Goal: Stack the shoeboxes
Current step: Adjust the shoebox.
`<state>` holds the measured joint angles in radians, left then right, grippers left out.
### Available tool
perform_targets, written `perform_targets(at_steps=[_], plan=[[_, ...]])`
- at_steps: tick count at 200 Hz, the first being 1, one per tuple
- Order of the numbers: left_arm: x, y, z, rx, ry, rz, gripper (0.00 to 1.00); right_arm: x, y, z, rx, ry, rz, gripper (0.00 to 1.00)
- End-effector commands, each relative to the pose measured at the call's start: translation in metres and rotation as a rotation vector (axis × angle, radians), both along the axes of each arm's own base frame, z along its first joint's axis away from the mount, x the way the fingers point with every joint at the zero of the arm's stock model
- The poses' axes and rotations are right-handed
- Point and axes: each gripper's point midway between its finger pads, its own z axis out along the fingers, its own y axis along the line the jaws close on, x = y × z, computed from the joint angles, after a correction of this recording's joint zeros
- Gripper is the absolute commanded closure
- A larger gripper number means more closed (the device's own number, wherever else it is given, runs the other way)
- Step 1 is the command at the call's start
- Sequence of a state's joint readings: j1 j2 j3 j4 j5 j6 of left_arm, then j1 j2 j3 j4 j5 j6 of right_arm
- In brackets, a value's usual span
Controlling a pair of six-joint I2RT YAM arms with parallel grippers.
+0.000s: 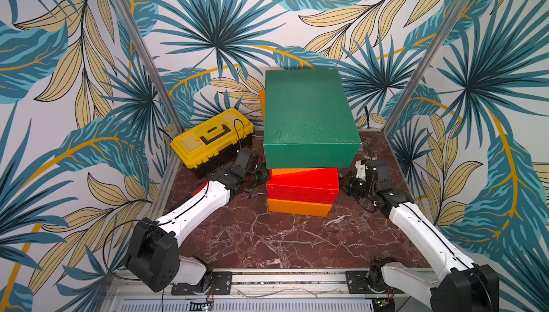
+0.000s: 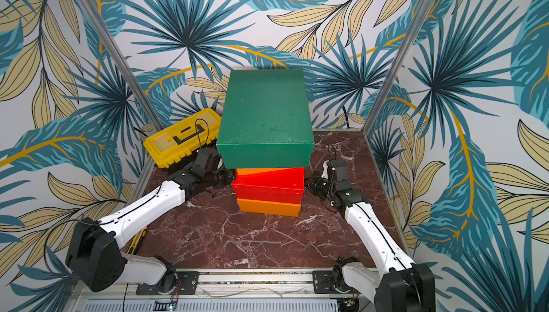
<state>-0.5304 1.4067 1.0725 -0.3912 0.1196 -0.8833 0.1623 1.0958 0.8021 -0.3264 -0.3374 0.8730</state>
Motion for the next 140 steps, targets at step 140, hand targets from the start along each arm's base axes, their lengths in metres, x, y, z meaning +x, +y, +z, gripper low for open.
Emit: perform_targets(at_steps=[140], plan=[[-0.019,-0.044,0.03,-0.125,-0.037,-0.139,0.96,-0.019,0.004,-0.012,-0.01,0.015,0.045,1.0]])
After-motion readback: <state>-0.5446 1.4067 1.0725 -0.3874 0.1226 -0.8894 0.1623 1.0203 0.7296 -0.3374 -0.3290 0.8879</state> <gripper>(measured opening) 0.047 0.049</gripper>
